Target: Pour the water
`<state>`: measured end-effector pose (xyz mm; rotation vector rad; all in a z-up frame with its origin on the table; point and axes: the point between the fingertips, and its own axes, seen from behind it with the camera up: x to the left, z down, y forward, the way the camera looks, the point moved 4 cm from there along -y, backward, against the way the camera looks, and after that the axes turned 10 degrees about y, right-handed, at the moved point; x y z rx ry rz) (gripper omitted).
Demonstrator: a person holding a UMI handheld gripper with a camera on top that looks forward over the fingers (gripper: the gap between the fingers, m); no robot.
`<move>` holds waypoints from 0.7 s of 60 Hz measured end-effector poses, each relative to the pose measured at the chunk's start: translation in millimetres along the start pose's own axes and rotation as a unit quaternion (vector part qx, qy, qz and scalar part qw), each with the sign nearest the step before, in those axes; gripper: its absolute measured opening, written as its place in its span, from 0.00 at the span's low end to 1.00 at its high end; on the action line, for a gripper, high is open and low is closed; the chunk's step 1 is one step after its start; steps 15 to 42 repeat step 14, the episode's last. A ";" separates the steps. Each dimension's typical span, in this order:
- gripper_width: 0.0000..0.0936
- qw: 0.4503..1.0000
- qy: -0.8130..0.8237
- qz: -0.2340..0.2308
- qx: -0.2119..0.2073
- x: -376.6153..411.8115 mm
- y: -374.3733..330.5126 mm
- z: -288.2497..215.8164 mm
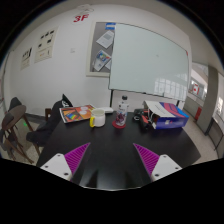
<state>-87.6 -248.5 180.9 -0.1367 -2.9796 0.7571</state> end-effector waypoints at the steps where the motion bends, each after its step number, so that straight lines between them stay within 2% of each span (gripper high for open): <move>1: 0.90 1.000 -0.002 0.003 0.000 -0.8 -3.0 0.8; 14: 0.90 1.000 -0.004 0.006 -0.002 5.9 -30.9 4.3; 42: 0.90 1.000 -0.004 0.006 -0.002 5.9 -30.9 4.3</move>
